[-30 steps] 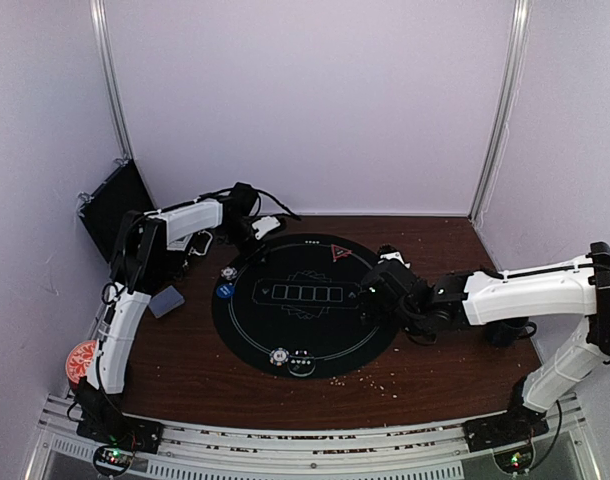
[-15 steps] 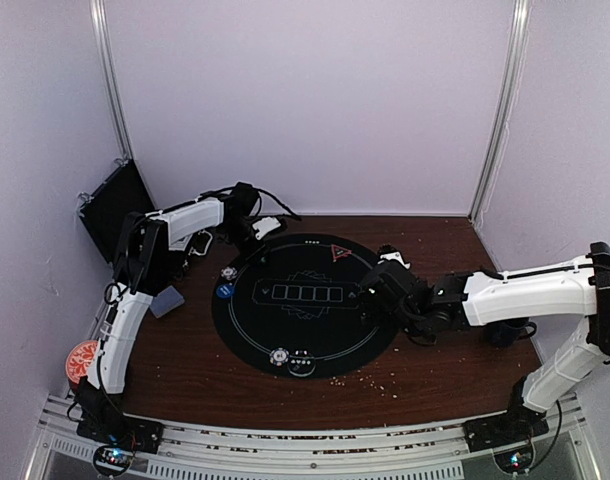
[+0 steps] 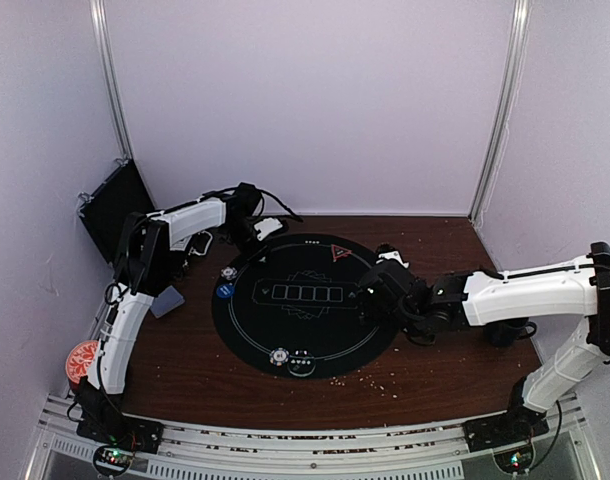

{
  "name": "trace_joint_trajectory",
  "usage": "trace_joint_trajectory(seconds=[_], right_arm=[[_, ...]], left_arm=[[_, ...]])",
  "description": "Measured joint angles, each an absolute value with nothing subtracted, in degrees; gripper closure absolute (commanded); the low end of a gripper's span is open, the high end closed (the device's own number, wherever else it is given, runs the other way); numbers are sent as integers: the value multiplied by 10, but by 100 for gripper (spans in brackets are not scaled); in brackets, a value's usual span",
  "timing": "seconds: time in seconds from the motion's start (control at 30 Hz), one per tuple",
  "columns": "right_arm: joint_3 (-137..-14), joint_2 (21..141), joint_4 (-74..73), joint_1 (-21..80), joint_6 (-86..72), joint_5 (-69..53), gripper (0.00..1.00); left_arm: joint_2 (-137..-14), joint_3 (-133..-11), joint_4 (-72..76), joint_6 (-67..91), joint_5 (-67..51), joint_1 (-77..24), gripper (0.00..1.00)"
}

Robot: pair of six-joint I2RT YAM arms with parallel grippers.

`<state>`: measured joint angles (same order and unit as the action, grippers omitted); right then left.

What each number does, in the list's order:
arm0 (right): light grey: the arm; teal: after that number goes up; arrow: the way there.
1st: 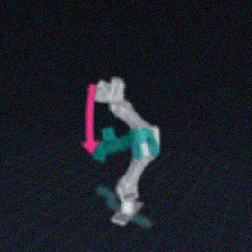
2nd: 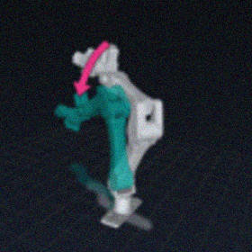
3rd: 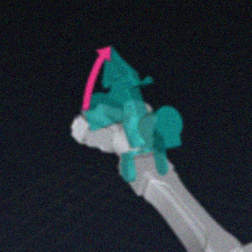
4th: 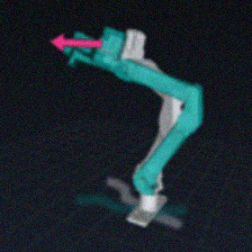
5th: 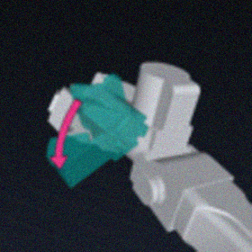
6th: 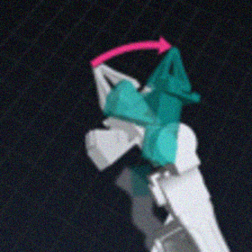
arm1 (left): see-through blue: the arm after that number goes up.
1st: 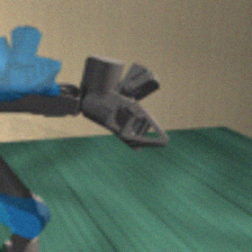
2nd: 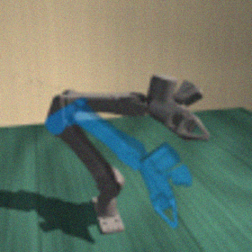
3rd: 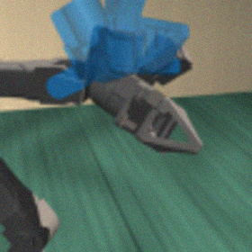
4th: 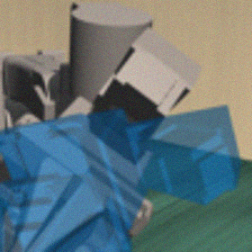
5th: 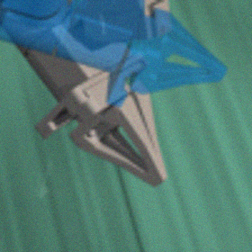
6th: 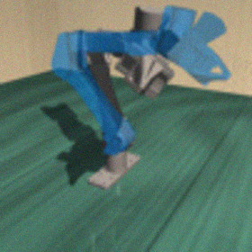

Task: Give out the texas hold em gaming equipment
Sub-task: Pick up the pile of poker chips from the poker table mat.

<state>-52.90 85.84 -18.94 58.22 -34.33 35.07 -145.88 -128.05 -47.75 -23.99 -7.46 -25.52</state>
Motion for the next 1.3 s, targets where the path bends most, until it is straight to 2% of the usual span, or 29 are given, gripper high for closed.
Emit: trace_joint_trajectory(seconds=[1.0,1.3], right_arm=[[-530,858,-191,594,-343,362,2],[-533,860,-193,596,-343,365,2]], left_arm=[[-1459,-1282,-478,-194,-43,-257,73],[-1457,-1277,-471,-173,-23,-253,73]])
